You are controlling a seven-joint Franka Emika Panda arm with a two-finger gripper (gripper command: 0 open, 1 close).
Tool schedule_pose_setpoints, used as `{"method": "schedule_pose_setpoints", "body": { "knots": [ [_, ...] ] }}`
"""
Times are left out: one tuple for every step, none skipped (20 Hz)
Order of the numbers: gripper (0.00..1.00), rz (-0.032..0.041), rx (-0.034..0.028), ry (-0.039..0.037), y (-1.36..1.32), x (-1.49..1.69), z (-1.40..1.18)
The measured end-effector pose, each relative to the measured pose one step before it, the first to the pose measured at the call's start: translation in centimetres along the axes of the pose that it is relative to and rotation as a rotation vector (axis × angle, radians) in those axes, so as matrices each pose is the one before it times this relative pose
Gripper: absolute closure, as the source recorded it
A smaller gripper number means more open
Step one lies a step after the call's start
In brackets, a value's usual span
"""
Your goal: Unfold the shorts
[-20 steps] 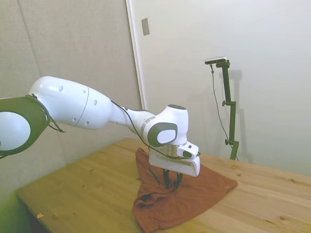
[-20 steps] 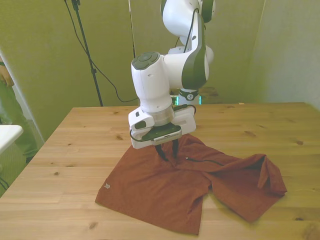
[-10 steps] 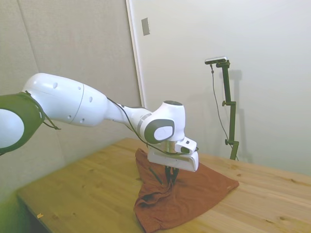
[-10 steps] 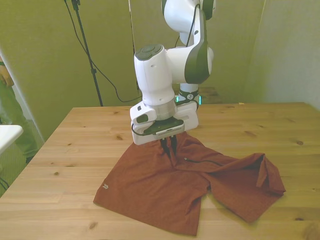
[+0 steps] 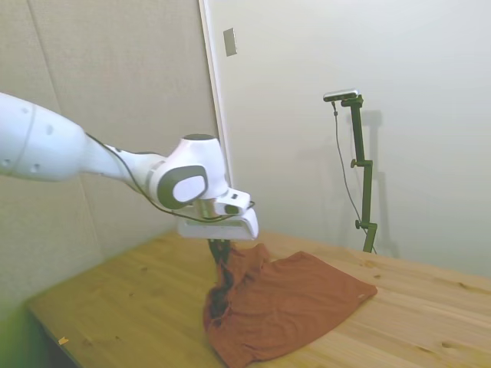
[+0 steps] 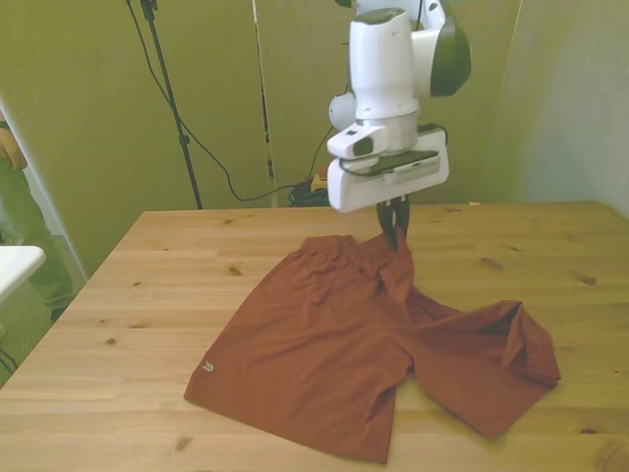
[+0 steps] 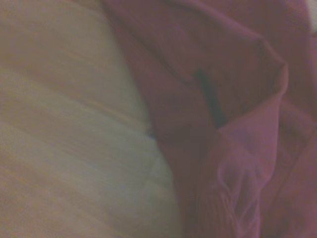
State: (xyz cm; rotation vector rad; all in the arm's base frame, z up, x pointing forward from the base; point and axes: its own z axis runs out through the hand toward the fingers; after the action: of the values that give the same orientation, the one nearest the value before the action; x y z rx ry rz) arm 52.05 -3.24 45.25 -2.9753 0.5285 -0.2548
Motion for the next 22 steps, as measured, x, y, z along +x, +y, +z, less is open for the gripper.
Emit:
{"method": "schedule_pose_setpoints", "body": {
  "knots": [
    [1.0, -0.01989, -0.00466, 0.00735, -0.703, -1.916, -0.131],
    [1.0, -0.01776, -0.00486, 0.00391, -0.55, -1.813, 0.072],
    [1.0, -0.01766, -0.00456, -0.00107, -0.451, -1.695, 0.156],
    [1.0, -0.01807, -0.00399, -0.00308, -0.48, -1.579, 0.234],
    [1.0, -0.01924, -0.00384, -0.00325, -0.518, -1.38, 0.178],
    [1.0, -0.02084, -0.00496, -0.00554, -0.61, -1.281, 0.232],
    [1.0, -0.02217, -0.00467, -0.00517, -0.663, -1.163, 0.234],
    [1.0, -0.0208, -0.00381, -0.0032, -0.65, -1.007, 0.161],
    [1.0, -0.01644, -0.00388, -0.00238, -0.619, -0.818, 0.14],
    [1.0, -0.01031, -0.00418, -0.00496, -0.511, -0.664, 0.232],
    [1.0, -0.00667, -0.00327, -0.00471, -0.317, -0.453, 0.236],
    [0.0, 0.0014, -0.0037, -0.00671, -0.18, -0.26, 0.267],
    [0.0, 0.00672, -0.00244, -0.00647, -0.037, -0.112, 0.194],
    [0.0, 0.00653, -0.0016, -0.00518, 0.051, -0.012, 0.135],
    [0.0, 0.00635, -0.0024, -0.00587, 0.098, -0.002, 0.134],
    [0.0, 0.0077, -0.00353, -0.00733, 0.131, -0.008, 0.148],
    [0.0, 0.00927, -0.00243, -0.00545, 0.119, 0.017, 0.145],
    [0.0, 0.00857, -0.00194, -0.00558, 0.071, 0.015, 0.159],
    [0.0, 0.00567, -0.0017, -0.00587, 0.02, -0.01, 0.173],
    [0.0, 0.0044, -0.00127, -0.00451, 0.003, -0.012, 0.102],
    [0.0, 0.00332, -0.00062, -0.00208, -0.003, -0.013, 0.034],
    [0.0, 0.0031, -0.00041, -0.00131, -0.001, -0.011, 0.001]
  ]
}}
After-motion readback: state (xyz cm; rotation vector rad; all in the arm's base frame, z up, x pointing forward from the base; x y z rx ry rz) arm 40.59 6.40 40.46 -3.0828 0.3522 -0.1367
